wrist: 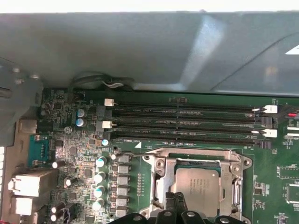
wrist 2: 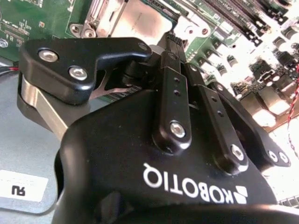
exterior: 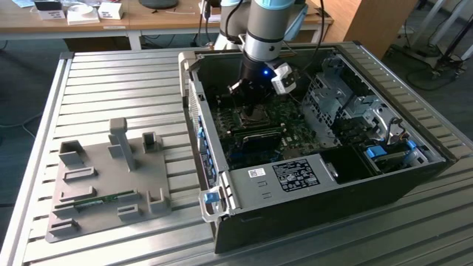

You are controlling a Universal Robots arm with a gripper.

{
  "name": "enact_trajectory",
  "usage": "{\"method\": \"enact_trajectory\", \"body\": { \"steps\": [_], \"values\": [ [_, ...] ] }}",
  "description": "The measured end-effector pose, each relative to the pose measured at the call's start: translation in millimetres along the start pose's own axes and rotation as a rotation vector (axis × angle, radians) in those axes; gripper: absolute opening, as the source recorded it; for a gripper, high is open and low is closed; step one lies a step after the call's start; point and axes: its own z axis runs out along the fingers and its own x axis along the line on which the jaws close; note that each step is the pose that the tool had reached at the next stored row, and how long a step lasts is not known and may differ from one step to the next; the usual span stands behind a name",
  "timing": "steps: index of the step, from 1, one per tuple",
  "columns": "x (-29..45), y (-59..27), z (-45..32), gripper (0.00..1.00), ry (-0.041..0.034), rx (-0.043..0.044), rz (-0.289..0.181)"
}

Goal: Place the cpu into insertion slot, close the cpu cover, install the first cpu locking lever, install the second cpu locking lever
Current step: 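Close the cpu cover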

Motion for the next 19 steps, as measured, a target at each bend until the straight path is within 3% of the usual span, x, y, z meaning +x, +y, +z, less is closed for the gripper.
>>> {"method": "enact_trajectory", "body": {
  "steps": [19],
  "values": [
    [8.3,0.5,5.4,0.11,-0.0005,0.0000,0.000]
  ]
}}
